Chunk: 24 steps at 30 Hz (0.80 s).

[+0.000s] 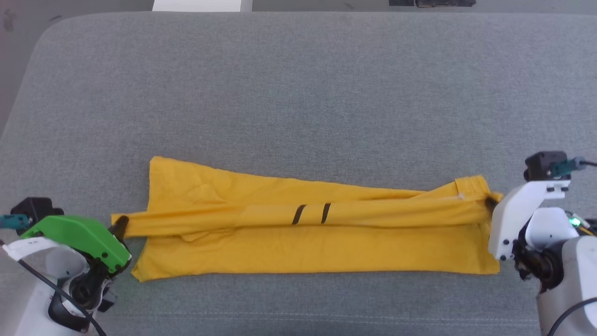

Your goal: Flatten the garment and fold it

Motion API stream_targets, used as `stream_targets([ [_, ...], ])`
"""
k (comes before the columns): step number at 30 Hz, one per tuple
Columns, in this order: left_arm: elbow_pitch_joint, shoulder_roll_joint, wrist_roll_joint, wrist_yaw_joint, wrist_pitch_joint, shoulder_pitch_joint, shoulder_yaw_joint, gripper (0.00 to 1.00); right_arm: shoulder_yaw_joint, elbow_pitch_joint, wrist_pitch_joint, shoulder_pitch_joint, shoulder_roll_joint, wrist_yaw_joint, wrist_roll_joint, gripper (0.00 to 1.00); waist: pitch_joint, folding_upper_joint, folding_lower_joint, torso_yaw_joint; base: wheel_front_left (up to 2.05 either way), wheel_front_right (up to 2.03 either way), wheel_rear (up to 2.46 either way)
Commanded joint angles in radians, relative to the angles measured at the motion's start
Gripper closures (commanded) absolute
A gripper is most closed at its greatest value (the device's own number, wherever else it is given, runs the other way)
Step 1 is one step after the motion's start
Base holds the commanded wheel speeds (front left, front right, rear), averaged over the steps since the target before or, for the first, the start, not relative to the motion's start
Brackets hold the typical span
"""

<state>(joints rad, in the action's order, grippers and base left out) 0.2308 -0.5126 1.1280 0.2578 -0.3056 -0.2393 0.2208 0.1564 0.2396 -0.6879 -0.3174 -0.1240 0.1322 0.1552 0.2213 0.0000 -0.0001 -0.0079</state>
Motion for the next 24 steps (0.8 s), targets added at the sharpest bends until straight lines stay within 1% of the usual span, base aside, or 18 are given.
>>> stream_targets([
  [1, 0.007, -0.002, 0.001, 0.010, 0.004, 0.018, 0.000, 1.00, 0.004, -0.003, -0.004, 0.022, -0.002, -0.002, 0.004, 1.00, 0.001, 0.0000, 0.0001, 0.001, 0.00, 0.00, 0.00],
  [7, 0.054, 0.020, 0.006, 0.013, -0.017, 0.019, 0.024, 1.00, 0.000, 0.021, -0.001, 0.053, 0.017, -0.002, 0.002, 1.00, -0.001, 0.0000, 0.0001, 0.003, 0.00, 0.00, 0.00],
  [8, 0.067, 0.021, 0.004, 0.015, -0.018, 0.016, 0.026, 0.88, 0.003, 0.024, 0.001, 0.053, 0.021, -0.002, 0.001, 0.87, -0.004, 0.0000, 0.0001, 0.002, 0.00, 0.00, 0.00],
  [9, 0.077, 0.022, 0.005, 0.015, -0.021, 0.014, 0.029, 0.35, 0.004, 0.026, 0.003, 0.053, 0.024, -0.002, 0.001, 0.50, -0.007, 0.0000, 0.0001, 0.001, 0.00, 0.00, 0.00],
  [10, 0.085, 0.022, 0.001, 0.014, -0.020, 0.011, 0.032, 0.00, 0.007, 0.026, 0.004, 0.053, 0.027, -0.002, 0.002, 0.00, -0.013, 0.0000, 0.0001, 0.000, 0.00, 0.00, 0.00],
  [13, 0.097, 0.015, -0.009, 0.015, -0.020, 0.005, 0.038, 0.00, 0.023, 0.012, 0.001, 0.059, 0.025, -0.002, 0.014, 0.00, -0.031, 0.0000, 0.0001, 0.003, 0.00, 0.00, 0.00],
  [17, 0.077, -0.009, -0.029, 0.032, -0.021, 0.001, 0.040, 0.00, 0.048, -0.054, -0.035, 0.088, 0.010, -0.002, 0.056, 0.00, -0.059, 0.0000, 0.0001, 0.008, 0.00, 0.00, 0.00],
  [21, 0.041, -0.036, -0.043, 0.045, -0.013, -0.006, 0.028, 0.00, 0.082, -0.154, -0.110, 0.119, -0.015, -0.002, 0.109, 0.00, -0.075, 0.0000, 0.0001, 0.013, 0.00, 0.00, 0.00],
  [24, -0.006, -0.054, -0.068, 0.054, 0.037, -0.009, 0.008, 0.00, 0.126, -0.226, -0.169, 0.126, -0.026, -0.002, 0.154, 0.00, -0.076, 0.0000, 0.0001, 0.018, 0.00, 0.00, 0.00],
])
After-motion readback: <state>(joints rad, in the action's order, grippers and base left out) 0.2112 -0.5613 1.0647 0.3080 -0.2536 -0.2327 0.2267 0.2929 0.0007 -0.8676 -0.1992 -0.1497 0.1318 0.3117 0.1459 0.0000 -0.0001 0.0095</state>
